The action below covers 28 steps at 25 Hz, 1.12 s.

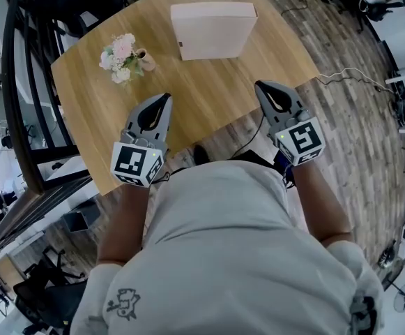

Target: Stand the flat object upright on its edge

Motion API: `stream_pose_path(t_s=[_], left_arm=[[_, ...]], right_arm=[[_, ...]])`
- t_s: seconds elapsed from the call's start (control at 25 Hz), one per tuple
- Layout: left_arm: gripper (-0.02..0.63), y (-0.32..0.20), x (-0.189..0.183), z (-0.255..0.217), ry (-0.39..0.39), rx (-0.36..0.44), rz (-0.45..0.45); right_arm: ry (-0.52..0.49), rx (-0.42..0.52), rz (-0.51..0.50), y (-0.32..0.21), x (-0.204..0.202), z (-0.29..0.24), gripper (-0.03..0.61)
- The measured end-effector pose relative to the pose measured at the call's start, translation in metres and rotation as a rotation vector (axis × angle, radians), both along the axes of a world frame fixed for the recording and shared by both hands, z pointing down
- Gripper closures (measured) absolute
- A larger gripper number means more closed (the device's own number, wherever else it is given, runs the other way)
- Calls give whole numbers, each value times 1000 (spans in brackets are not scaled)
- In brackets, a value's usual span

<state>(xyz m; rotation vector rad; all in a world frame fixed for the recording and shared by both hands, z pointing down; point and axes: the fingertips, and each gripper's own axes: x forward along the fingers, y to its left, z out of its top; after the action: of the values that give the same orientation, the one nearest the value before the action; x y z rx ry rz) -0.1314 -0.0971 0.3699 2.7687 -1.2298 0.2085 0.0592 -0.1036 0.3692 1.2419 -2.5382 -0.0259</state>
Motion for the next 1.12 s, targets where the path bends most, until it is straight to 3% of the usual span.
stream_pose_path(t_s=[0.48, 0.8, 1.12], left_arm=[[607, 75, 69, -17, 14, 22, -32], [607, 143, 131, -19, 9, 34, -60], [607, 219, 164, -20, 3, 41, -107]], right_arm=[[-32, -15, -54, 82, 60, -1, 574], [-47, -14, -84, 146, 117, -1, 574], [-58, -14, -110, 215, 153, 0, 574]])
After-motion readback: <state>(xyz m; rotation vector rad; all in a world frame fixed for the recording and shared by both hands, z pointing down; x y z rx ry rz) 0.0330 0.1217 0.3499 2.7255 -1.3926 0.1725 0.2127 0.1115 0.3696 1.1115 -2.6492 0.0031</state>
